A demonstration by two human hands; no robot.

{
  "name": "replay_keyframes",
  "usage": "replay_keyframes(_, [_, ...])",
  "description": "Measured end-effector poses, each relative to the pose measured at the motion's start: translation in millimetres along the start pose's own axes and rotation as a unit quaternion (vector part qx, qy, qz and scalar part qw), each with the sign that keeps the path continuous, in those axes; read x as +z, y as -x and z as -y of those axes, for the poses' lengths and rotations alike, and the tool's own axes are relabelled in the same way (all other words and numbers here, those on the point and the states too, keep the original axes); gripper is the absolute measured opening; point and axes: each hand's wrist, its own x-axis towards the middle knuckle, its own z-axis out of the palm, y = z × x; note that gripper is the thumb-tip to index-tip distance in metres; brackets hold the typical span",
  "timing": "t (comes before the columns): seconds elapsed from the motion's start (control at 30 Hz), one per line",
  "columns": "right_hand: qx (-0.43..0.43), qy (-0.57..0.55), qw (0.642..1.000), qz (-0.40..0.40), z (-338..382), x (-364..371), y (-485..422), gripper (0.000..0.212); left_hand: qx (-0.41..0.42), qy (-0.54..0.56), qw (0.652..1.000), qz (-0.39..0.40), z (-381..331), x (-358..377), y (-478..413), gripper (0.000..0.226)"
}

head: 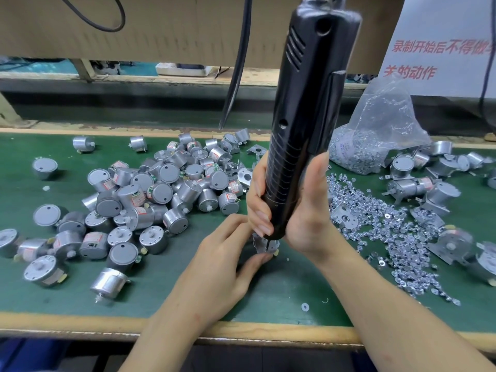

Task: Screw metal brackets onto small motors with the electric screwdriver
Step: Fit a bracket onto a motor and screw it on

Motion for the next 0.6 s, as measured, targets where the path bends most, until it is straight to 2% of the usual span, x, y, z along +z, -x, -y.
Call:
replay_keyframes(0.17, [-0.008, 0.027, 1.0, 0.013, -2.0, 0.0, 1.3, 0.073, -0.021, -0.022, 1.0, 0.007, 2.3, 2.3, 2.3, 0.029])
replay_keyframes(0.37, [-0.013, 0.038, 0.999, 0.031, -3.6, -1.9, 1.4, 0.071, -0.022, -0.024, 0.999, -0.005, 3.2, 3.7, -1.1, 0.025])
replay_keyframes(0.6, [0.002, 0.031, 0.999, 0.039, -6.1, -2.1, 1.1, 0.066, -0.022, -0.016, 1.0, -0.011, 2.9, 3.4, -1.8, 0.044])
